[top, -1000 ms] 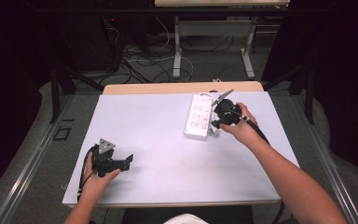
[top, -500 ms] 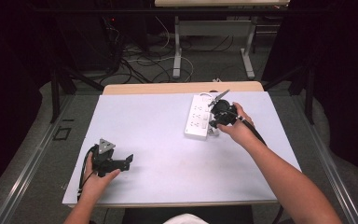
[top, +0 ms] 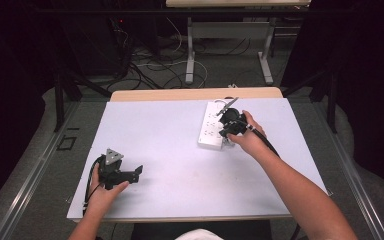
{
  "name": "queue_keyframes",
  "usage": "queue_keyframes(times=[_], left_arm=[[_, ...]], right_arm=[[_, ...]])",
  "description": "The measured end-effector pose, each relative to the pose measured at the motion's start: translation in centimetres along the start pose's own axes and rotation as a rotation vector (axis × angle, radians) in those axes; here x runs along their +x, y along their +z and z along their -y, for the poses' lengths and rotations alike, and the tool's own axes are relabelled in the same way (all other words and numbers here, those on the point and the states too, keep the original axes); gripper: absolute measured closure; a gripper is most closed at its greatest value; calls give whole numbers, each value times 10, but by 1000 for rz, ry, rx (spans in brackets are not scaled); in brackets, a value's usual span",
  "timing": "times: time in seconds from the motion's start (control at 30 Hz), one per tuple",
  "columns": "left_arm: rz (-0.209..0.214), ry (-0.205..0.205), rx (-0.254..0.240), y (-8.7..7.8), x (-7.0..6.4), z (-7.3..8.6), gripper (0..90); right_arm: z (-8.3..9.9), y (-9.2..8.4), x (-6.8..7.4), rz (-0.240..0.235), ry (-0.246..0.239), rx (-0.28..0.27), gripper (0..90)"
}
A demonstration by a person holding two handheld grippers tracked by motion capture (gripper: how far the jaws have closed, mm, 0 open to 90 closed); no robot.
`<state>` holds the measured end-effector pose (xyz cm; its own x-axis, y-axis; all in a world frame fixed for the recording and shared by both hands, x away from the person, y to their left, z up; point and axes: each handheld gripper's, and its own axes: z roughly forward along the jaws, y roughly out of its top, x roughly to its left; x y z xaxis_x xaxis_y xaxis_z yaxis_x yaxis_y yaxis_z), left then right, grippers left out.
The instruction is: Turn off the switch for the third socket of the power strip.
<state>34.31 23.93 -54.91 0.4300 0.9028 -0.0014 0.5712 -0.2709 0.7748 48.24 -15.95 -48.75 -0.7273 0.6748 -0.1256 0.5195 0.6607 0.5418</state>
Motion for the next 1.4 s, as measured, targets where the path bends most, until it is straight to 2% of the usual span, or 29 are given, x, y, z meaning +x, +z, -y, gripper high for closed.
queue_keyframes(times=[0.07, 0.17, 0.2, 0.23, 0.37, 0.4, 0.47, 0.5, 0.6, 0.63, 0.67, 0.7, 0.73, 0.77, 0.83, 0.87, 0.9, 0.93, 0.97, 1.0, 1.07, 1.3, 1.37, 1.4], left_arm=[[0, 0, 0, 0, 0, 0, 8], [0, 7, 4, 0, 1, 0, 7], [0, 7, 4, 0, 1, 0, 7], [0, 7, 4, 0, 1, 0, 7], [1, 6, 3, 0, 1, 0, 7], [0, 8, 1, 0, 1, 0, 8], [1, 7, 1, 0, 1, 0, 8], [1, 7, 1, 0, 1, 0, 8], [2, 8, 2, 0, 1, 0, 7], [2, 7, 2, 0, 1, 0, 8], [-4, 19, 3, 0, 2, 0, 8], [-2, 14, 3, 0, 2, 0, 8], [-3, 11, 1, 0, 1, 0, 8], [-3, 16, 4, 0, 2, 0, 7], [0, 10, 3, 0, 1, 0, 8], [2, 7, 3, 0, 1, 0, 7], [3, 8, 4, 0, 1, 0, 7], [3, 7, 4, 0, 1, 0, 7], [3, 6, 4, 0, 1, 0, 7], [3, 6, 4, 0, 1, 0, 7], [4, 5, 4, 0, 1, 1, 7], [4, 7, 4, 0, 1, 0, 7], [4, 7, 4, 0, 1, 0, 7], [4, 7, 4, 0, 0, 0, 8]], right_arm=[[-2, 2, 1, -5, 1, 16, 695], [-3, 7, 3, -14, 21, 4, 695], [-4, 8, 0, -17, -33, 10, 695], [-4, 8, 3, -10, 4, 25, 695], [-5, 14, 4, -21, -1, 39, 697], [-6, 16, 5, -16, 19, 40, 698], [-6, 18, 4, -24, 13, 43, 705], [-6, 19, 5, -23, 33, 48, 708], [-7, 23, 4, -30, 6, 43, 718], [-7, 24, 5, -40, 44, 52, 725], [-8, 25, 6, -32, 47, 56, 726], [-8, 25, 6, -32, 47, 56, 726], [-9, 27, 5, -39, 21, 46, 728], [-8, 27, 6, -39, 45, 49, 731], [-9, 28, 7, -38, 49, 57, 739], [-8, 33, 7, -43, 42, 4, 750], [-8, 33, 7, -43, 42, 4, 750], [-9, 33, 7, -48, 44, 18, 759], [-11, 29, 6, -53, 36, 93, 781], [-12, 29, 6, -53, 36, 100, 785], [-11, 33, 7, -47, 46, 50, 795], [-11, 34, 9, -36, 37, 87, 827], [-9, 37, 9, -30, 50, 40, 840], [-11, 35, 7, -27, 14, 78, 846]])
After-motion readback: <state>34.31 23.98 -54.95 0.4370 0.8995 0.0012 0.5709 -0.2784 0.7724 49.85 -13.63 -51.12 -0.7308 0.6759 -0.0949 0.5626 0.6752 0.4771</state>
